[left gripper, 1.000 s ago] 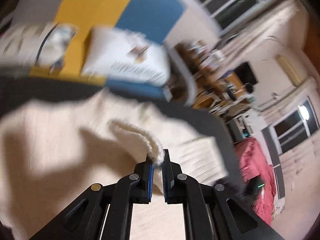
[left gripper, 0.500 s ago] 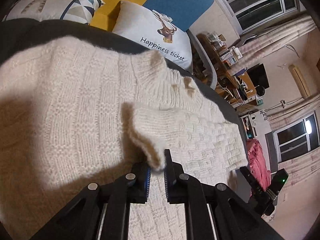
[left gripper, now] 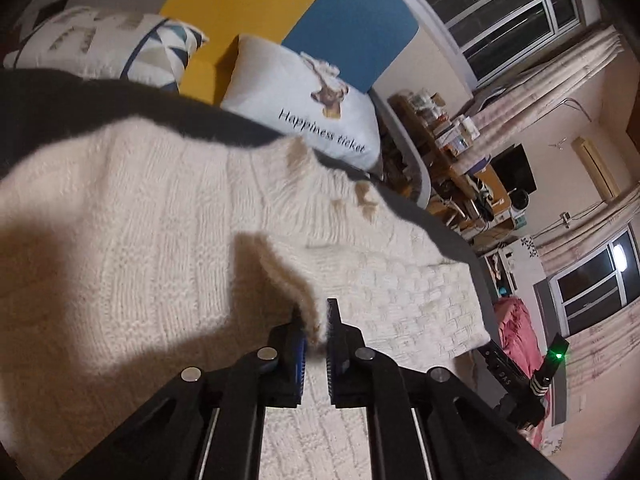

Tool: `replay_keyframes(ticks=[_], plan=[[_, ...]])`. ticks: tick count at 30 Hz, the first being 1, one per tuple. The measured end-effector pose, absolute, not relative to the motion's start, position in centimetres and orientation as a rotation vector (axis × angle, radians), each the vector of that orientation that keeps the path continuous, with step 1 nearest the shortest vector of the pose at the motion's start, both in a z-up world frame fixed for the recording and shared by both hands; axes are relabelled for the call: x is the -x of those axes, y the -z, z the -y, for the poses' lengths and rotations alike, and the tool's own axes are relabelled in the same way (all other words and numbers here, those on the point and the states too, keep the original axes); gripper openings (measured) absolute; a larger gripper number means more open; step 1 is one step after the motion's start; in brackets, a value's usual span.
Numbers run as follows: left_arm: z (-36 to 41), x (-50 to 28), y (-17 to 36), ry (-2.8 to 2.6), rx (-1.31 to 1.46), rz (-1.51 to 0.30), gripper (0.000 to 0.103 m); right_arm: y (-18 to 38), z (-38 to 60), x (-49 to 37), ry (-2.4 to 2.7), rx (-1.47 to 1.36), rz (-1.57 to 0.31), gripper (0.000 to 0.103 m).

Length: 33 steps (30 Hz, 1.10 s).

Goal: Fold clothes
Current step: 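Carry the sleeve with the left gripper across the sweater body, then lower the cuff onto the body and open the left gripper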

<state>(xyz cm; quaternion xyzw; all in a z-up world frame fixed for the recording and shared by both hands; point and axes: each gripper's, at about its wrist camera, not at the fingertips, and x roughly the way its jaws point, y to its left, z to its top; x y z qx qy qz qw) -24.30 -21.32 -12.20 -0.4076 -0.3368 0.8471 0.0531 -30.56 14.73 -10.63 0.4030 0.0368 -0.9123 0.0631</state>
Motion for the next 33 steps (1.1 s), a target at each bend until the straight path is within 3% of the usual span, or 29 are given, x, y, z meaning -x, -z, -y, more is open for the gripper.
replay_keyframes(ticks=[5,8,11,15,16,17,19,24,28,33], plan=[[20.3,23.7,12.3,-2.537,1.245,0.908,0.008,10.2,-13.9,30.1,2.697,-1.160,-0.095,0.066],[21.1,24.0,13.6,-2.456,1.313,1.007,0.016,10.4,-12.6,31.4,2.731,-1.161,-0.195,0.066],[23.0,24.2,14.5,-2.381,1.303,1.179,0.017,10.9,-11.7,32.4,2.775,-1.166,-0.278,0.066],[23.2,25.1,14.5,-2.396,1.332,1.179,0.018,10.9,-10.6,32.1,2.807,-1.130,-0.387,0.066],[22.9,25.4,14.2,-2.427,1.335,1.131,0.017,10.9,-10.5,32.0,2.814,-1.121,-0.398,0.066],[22.3,25.5,13.9,-2.477,1.343,1.058,0.008,10.9,-10.4,31.9,2.816,-1.117,-0.409,0.066],[21.3,25.4,12.8,-2.573,1.319,0.923,0.006,10.9,-10.1,31.8,2.816,-1.112,-0.431,0.066],[20.6,23.3,12.1,-2.664,1.332,0.735,0.006,10.4,-12.3,31.2,2.876,-1.141,-0.248,0.066],[21.8,22.4,13.5,-2.606,1.315,0.863,0.006,11.1,-13.6,31.0,2.873,-1.226,-0.126,0.066],[21.6,21.2,13.4,-2.616,1.311,0.796,0.007,11.0,-13.0,29.4,2.857,-1.235,-0.150,0.066]])
